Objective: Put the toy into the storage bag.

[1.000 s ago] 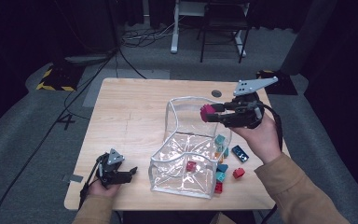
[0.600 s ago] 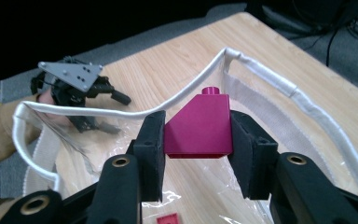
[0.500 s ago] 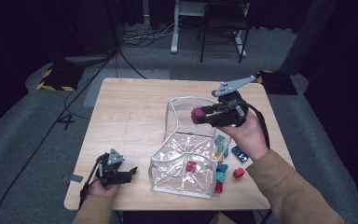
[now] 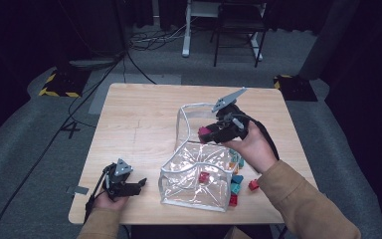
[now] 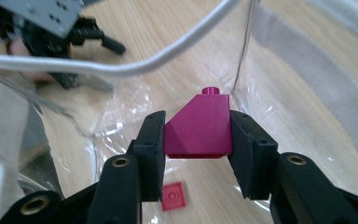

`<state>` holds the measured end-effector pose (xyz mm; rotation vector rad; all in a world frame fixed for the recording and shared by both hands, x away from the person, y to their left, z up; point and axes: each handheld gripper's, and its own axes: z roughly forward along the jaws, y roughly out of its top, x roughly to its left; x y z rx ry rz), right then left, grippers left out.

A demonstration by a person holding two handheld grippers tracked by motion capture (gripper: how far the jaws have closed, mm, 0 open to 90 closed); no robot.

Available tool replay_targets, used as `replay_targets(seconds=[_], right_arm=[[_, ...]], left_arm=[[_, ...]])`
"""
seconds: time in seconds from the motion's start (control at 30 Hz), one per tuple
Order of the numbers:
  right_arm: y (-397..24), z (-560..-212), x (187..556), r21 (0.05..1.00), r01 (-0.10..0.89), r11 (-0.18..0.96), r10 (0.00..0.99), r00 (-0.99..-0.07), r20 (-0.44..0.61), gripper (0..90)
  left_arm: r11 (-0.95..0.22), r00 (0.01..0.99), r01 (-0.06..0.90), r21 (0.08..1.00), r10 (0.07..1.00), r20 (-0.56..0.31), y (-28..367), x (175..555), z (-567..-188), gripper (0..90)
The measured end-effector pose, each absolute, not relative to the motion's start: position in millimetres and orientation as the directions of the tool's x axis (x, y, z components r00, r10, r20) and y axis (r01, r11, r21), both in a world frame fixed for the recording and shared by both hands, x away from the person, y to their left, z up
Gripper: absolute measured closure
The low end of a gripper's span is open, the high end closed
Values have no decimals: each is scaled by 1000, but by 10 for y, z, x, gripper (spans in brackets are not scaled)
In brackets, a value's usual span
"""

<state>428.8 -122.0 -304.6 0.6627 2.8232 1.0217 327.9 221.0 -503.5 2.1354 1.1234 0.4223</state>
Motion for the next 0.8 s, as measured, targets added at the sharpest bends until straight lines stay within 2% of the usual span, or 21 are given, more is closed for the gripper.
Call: replay_targets(seconds=[0.47, 0.6, 0.67, 0.8], right_arm=[[-1127, -3231, 4280, 454, 379, 806, 398, -916, 58, 584], [-1120, -3224, 4263, 460, 368, 808, 389, -920, 54, 579], [-1135, -3212, 4261, 483, 373, 793, 399, -916, 51, 503], [-1202, -3147, 4261, 544, 382, 747, 416, -907, 65, 479]], left_arm=[[-398, 575, 598, 696, 818, -26, 2209, 3279, -5035, 233], [-398, 575, 597, 696, 818, -26, 2209, 3279, -5035, 233], [-398, 575, 598, 696, 818, -26, 2209, 3279, -5035, 233], [-398, 575, 597, 696, 818, -26, 2209, 3279, -5035, 233]])
